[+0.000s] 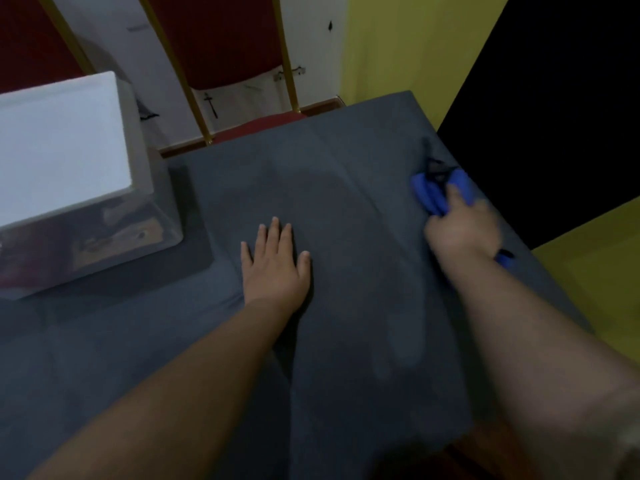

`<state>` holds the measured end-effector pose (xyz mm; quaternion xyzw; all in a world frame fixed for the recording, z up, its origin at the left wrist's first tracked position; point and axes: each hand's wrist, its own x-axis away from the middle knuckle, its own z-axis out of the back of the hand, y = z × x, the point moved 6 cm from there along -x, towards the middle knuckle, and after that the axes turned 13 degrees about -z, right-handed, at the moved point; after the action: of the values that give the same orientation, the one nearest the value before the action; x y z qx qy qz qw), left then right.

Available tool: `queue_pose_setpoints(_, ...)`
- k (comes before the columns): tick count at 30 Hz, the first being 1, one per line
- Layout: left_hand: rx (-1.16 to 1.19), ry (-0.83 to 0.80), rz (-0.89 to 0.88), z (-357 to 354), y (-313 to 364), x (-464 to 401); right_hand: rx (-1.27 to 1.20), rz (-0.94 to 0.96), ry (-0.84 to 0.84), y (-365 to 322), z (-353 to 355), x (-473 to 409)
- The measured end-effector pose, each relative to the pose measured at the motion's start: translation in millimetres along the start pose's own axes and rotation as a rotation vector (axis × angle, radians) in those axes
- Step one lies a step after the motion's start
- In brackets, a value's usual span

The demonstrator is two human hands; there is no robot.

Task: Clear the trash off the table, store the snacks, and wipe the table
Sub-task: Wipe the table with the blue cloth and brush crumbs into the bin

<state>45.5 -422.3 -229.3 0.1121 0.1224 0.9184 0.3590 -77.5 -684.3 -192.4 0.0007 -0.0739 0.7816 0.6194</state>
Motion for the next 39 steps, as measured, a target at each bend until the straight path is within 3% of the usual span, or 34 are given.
queue_pose_setpoints(4, 0.024, 0.063, 0.002, 1.3, -2.0, -1.9, 0.024, 0.435, -0.041, -78.3, -19.5, 89.2)
queue_pose_setpoints(8, 0.055, 0.162, 0.025, 4.8, -3.0, 2.3, 0.013, 0.692, -0.026, -60.5, -23.1, 133.2)
queue_pose_setpoints(10, 0.064, 0.164, 0.021, 4.5, -1.8, 1.2, 0.067, 0.657, 0.012, -35.6, -18.1, 106.9)
queue_pose_setpoints(14, 0.032, 0.111, 0.024, 2.6, -3.6, -1.8, 0.118, 0.270, 0.059, 8.3, 6.1, 9.5)
queue_pose_setpoints(18, 0.003, 0.035, 0.075, 4.3, 0.9, -12.6, 0.089, 0.051, -0.012, -11.8, 7.5, -47.7)
queue_pose_setpoints(20, -0.030, 0.008, 0.075, 7.0, 2.9, -30.9, 0.077, 0.100, -0.041, -49.0, -0.6, -45.4)
queue_pose_setpoints(24, -0.058, -0.044, 0.082, 14.2, -5.3, -79.5, 0.056, 0.430, -0.133, -123.8, -18.1, 22.2)
queue_pose_setpoints(29, -0.046, 0.005, 0.057, 13.5, -12.6, -87.8, 0.057, 0.604, -0.027, -100.2, -19.9, 51.4)
queue_pose_setpoints(31, -0.036, 0.034, 0.050, 13.8, -12.6, -85.5, 0.102, 0.548, 0.053, -84.5, -15.7, 22.1)
queue_pose_setpoints(39, -0.032, 0.066, 0.071, 16.1, -13.5, -86.6, 0.119, 0.121, 0.018, -102.3, -3.2, -117.0)
